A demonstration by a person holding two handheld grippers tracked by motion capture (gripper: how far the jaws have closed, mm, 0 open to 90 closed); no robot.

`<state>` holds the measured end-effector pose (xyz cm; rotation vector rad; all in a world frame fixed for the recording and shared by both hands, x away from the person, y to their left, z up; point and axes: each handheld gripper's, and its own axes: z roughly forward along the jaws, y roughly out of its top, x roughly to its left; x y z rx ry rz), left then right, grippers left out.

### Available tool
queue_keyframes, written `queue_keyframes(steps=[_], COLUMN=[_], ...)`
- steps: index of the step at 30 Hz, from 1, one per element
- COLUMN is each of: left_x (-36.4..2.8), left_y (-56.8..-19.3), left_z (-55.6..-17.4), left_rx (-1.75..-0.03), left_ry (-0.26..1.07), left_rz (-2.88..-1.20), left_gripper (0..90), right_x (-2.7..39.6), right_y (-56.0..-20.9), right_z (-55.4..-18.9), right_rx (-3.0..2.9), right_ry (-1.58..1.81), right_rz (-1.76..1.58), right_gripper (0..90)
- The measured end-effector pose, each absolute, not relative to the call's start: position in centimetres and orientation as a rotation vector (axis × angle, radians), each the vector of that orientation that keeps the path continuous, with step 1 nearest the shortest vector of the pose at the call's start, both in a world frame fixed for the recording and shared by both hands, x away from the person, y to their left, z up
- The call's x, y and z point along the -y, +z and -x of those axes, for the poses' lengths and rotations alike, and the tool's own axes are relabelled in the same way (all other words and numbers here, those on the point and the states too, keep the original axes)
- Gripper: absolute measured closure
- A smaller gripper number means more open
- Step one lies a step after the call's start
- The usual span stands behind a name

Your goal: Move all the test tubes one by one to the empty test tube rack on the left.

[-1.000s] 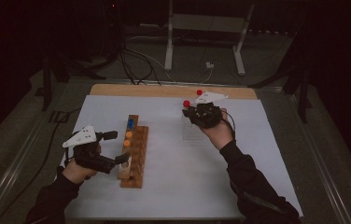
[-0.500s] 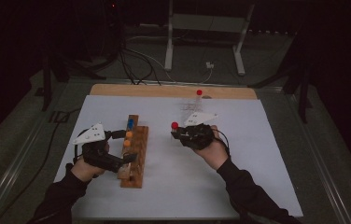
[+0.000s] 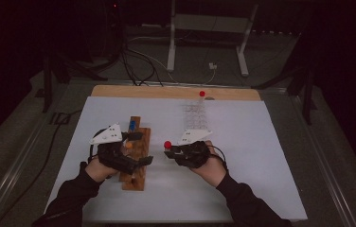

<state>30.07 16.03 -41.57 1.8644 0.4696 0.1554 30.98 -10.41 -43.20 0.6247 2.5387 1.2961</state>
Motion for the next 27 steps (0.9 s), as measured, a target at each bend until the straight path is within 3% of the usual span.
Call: queue_keyframes(steps=[7, 27], left_x=[-14.4, -12.3], left_y=[-41.5, -42.1], left_z=[-30.3, -30.5], left_rx=[-0.441, -0.395], left_ry=[0.152, 0.211], left_rz=[-1.874, -1.936], left_gripper=[17.9, 62.1], right_x=[10.1, 9.8], right_y=[-43.2, -42.7], right_z=[-30.5, -29.9], right_rx=[-2.552, -2.557], right_ry=[1.311, 1.333], right_rz=[-0.612, -0.588], right_gripper=[74.6, 74.6])
